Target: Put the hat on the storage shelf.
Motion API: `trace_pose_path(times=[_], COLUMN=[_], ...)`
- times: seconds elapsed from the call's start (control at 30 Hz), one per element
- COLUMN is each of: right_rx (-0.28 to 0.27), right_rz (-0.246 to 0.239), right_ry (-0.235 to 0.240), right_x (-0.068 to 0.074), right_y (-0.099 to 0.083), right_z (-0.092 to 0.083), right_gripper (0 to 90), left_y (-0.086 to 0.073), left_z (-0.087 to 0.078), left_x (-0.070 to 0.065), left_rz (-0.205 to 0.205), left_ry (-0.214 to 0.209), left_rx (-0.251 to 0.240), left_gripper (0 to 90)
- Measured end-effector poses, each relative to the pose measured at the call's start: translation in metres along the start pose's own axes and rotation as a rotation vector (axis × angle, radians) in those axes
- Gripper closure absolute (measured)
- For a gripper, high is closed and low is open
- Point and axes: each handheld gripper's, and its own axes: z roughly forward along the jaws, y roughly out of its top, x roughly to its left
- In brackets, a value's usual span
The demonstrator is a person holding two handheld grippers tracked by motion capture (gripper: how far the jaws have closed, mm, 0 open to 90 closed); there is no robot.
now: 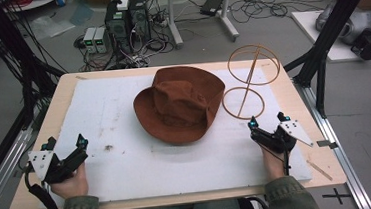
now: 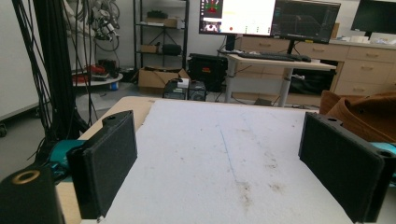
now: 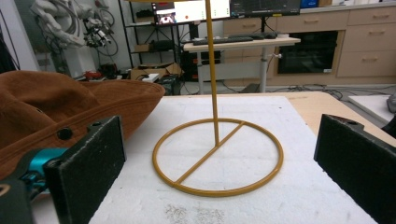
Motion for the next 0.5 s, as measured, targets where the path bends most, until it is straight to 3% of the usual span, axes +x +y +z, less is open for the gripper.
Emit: trace_pose_path(times=[0.5], right_rx=[-0.026], right_rz=[-0.023], right_ry=[0.023], right_x=[0.005], right_y=[0.0004], right_z=[-0.0018], right_gripper=[1.8], left_y=[0.0002], left_z=[-0.0002], left_x=[-0.0007], left_rz=[-0.011], left_ry=[0.011], left_rx=[0.003], left_gripper=[11.9])
